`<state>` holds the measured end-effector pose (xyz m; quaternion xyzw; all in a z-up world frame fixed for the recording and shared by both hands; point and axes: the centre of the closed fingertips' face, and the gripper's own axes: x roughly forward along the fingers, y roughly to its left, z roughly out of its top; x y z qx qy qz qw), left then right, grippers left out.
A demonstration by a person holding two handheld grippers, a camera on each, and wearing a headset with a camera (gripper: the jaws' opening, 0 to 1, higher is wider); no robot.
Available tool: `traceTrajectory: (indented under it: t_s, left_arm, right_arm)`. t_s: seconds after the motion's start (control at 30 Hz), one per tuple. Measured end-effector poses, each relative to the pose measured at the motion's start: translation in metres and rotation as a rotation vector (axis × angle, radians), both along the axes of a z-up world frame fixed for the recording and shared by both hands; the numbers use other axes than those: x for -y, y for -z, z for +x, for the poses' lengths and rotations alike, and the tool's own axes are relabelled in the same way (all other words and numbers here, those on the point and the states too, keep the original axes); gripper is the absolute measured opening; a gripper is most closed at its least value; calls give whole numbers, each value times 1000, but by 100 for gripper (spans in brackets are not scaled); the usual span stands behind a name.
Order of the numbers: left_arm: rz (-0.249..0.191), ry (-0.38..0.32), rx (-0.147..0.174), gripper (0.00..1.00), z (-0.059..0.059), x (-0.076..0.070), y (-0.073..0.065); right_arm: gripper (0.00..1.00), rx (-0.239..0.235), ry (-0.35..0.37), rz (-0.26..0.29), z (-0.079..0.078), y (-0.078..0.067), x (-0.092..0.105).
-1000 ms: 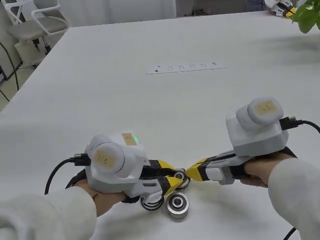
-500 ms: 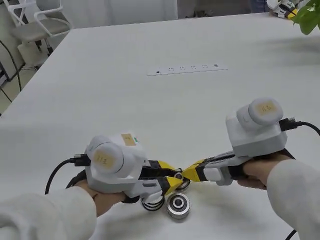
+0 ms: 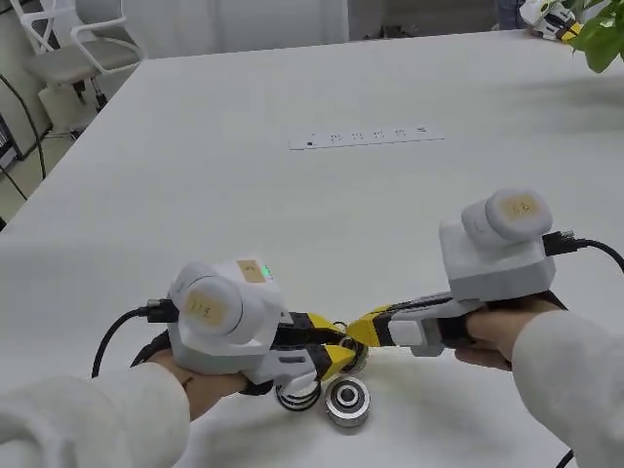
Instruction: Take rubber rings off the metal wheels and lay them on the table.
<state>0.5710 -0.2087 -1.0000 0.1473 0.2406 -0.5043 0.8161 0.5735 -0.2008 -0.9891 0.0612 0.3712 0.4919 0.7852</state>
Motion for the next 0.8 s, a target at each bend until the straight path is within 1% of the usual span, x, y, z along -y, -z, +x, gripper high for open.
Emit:
traceTrajectory:
  t_s: [0.03, 0.17, 0.23, 0.3, 0.33, 0.37, 0.4, 0.53, 0.6, 0.63, 0.7, 0.77, 0.8]
  left_arm:
    - [4, 0, -2, 13, 0, 0, 0]
    - [15, 1, -12, 15, 0, -2, -1]
    - [20, 4, -16, 16, 1, -4, -5]
    - [5, 4, -10, 18, 1, -6, -13]
    - [-24, 4, -31, 19, 0, -6, -18]
    - [-36, -1, -35, 20, 0, -7, -21]
    - [-41, -3, -33, 22, 0, -8, -24]
    - [-36, -11, -7, 29, 2, -15, -40]
    - [-45, -30, -11, 31, 3, -19, -47]
    - [-51, -33, -6, 32, 2, -21, -51]
    - [-60, -31, 11, 35, 0, -25, -59]
    - [-63, -36, 18, 38, 0, -30, -67]
    - [-65, -44, 27, 40, 0, -32, -70]
  right_arm:
    - [0, -6, 2, 1, 0, 0, 0]
    - [0, -4, 4, -7, 0, 1, 0]
    - [0, -3, 4, -12, 0, 1, 0]
    - [0, 1, 6, -11, 1, 0, -1]
    - [0, 3, 9, -8, 2, -1, -1]
    - [0, 1, 12, -4, 2, -2, -1]
    - [0, 1, 15, -2, 2, -3, -2]
    - [0, -1, 14, 10, 1, -6, -3]
    - [0, 2, 9, 12, 0, -7, -4]
    - [0, 5, 6, 13, 0, -8, -5]
    - [0, 7, 0, 20, -2, -11, -7]
    - [0, 8, -5, 28, -3, -13, -10]
    - [0, 8, -10, 33, -4, -15, -12]
